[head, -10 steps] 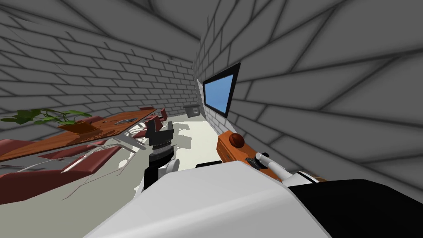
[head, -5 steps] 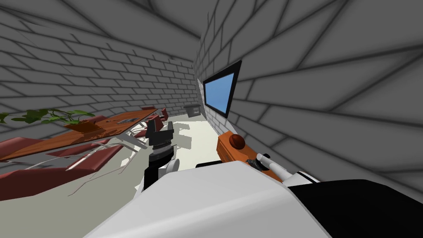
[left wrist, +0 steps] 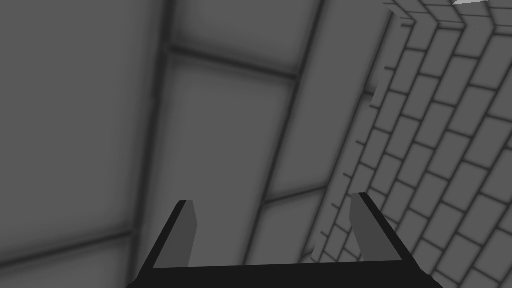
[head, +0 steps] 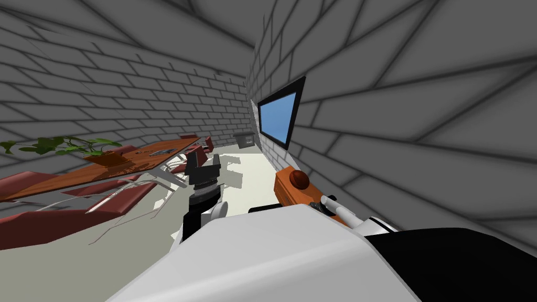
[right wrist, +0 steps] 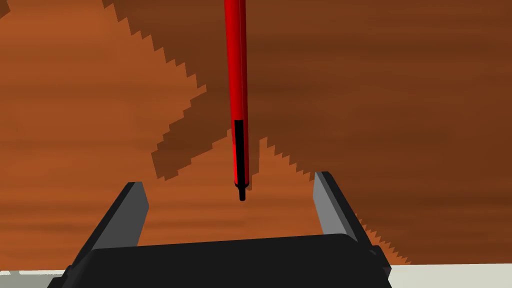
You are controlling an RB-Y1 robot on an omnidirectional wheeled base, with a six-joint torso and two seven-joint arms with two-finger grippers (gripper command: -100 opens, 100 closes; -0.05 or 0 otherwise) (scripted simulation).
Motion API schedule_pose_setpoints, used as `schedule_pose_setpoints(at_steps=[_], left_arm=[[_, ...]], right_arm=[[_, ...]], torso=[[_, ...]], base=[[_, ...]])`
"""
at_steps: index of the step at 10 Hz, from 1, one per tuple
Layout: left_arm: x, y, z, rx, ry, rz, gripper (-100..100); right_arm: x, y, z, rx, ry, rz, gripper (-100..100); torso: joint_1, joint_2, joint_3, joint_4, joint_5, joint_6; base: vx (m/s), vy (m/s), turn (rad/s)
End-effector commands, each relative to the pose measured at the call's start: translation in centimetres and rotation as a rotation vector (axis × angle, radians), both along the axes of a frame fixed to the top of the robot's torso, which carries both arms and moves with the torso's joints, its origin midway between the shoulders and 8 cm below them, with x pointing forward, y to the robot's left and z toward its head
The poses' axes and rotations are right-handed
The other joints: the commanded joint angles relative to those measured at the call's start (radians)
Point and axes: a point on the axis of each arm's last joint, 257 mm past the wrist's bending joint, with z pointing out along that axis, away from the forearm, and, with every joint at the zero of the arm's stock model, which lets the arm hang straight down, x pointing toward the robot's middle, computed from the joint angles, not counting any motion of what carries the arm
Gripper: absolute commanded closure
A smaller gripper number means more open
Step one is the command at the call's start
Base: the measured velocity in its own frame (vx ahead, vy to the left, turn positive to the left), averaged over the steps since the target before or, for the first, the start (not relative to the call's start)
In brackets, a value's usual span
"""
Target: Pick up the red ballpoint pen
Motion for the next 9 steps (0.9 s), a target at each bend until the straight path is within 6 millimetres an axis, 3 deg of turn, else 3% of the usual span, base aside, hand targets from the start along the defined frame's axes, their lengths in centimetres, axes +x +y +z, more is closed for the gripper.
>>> schedule_pose_setpoints(at_steps=[1,2,3,7,8,9], left_arm=[[0.0,0.0,0.0,0.0,0.0,0.0,0],[0.0,0.0,0.0,0.0,0.0,0.0,0],[0.0,0.0,0.0,0.0,0.0,0.0,0],[0.0,0.0,0.0,0.0,0.0,0.0,0],[0.0,0.0,0.0,0.0,0.0,0.0,0],[0.0,0.0,0.0,0.0,0.0,0.0,0]], right_arm=[[0.2,1.0,-0.6,0.0,-0.002,-0.005,-100],[0.1,0.7,-0.4,0.0,-0.001,-0.003,-100],[0.1,0.7,-0.4,0.0,-0.002,-0.005,100],[0.1,0.7,-0.4,0.0,-0.002,-0.007,100],[0.1,0.7,-0.4,0.0,-0.001,-0.008,0],[-0.2,-0.5,0.4,0.0,0.0,-0.003,100]], torso=[[0.0,0.0,0.0,0.0,0.0,0.0],[0.0,0.0,0.0,0.0,0.0,0.0],[0.001,-0.001,0.0,0.0,0.0,0.0],[0.003,-0.001,-0.001,0.0,0.001,-0.001],[0.003,-0.001,-0.001,0.0,0.001,-0.001],[0.003,-0.001,-0.001,0.0,0.001,-0.001]], base=[[-0.016,-0.057,0.015],[-0.006,-0.026,0.007],[0.0,0.0,0.0],[0.0,0.0,0.0],[0.0,0.0,0.0],[0.021,0.049,-0.015]])
